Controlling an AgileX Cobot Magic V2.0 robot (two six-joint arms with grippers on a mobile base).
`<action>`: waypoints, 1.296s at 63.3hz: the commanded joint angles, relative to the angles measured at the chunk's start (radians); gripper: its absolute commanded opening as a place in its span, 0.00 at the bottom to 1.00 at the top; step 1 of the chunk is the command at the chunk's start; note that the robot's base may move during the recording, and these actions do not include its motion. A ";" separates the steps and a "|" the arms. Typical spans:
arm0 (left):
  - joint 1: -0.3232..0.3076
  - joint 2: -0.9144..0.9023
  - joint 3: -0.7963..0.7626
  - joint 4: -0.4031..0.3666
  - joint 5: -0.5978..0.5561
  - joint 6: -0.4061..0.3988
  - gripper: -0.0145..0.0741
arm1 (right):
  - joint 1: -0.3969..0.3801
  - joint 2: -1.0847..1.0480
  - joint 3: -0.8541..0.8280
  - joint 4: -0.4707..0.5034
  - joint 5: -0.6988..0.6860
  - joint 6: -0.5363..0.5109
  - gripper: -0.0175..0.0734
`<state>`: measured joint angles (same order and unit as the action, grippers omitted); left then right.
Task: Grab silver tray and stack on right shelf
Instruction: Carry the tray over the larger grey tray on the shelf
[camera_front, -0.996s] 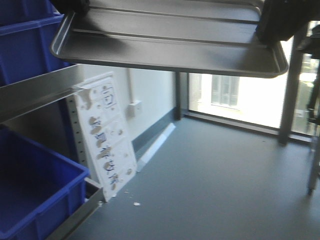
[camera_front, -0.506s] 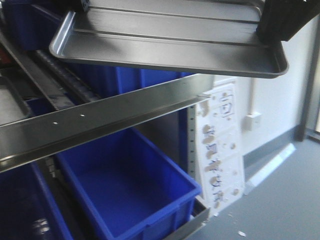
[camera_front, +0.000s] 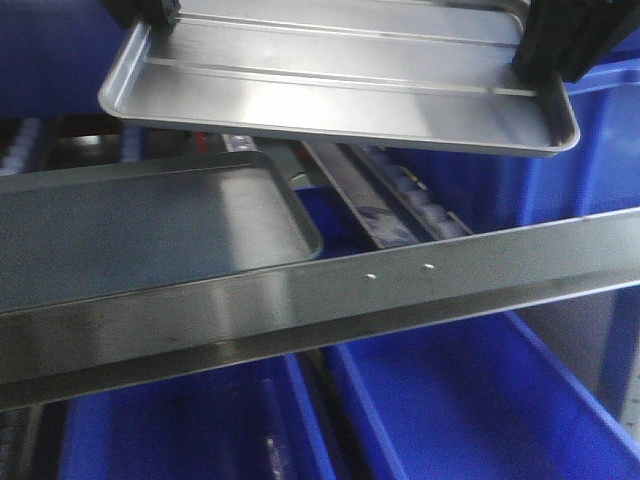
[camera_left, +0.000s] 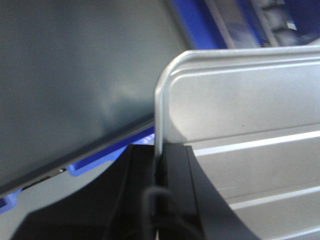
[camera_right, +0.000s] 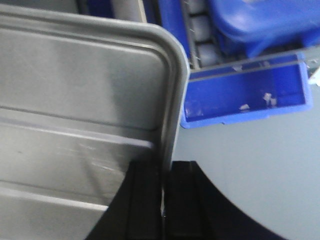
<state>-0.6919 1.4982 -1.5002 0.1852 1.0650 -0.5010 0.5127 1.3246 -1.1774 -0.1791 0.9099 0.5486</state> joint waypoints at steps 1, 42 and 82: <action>-0.001 -0.045 -0.033 0.025 -0.029 0.004 0.06 | -0.002 -0.032 -0.031 -0.043 -0.023 -0.021 0.26; -0.001 -0.045 -0.033 0.025 -0.029 0.004 0.06 | -0.002 -0.032 -0.031 -0.043 -0.023 -0.021 0.26; -0.001 -0.045 -0.033 0.025 -0.029 0.004 0.06 | -0.002 -0.032 -0.031 -0.043 -0.023 -0.021 0.26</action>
<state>-0.6919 1.4982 -1.5002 0.1835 1.0694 -0.5010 0.5127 1.3246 -1.1774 -0.1791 0.9136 0.5486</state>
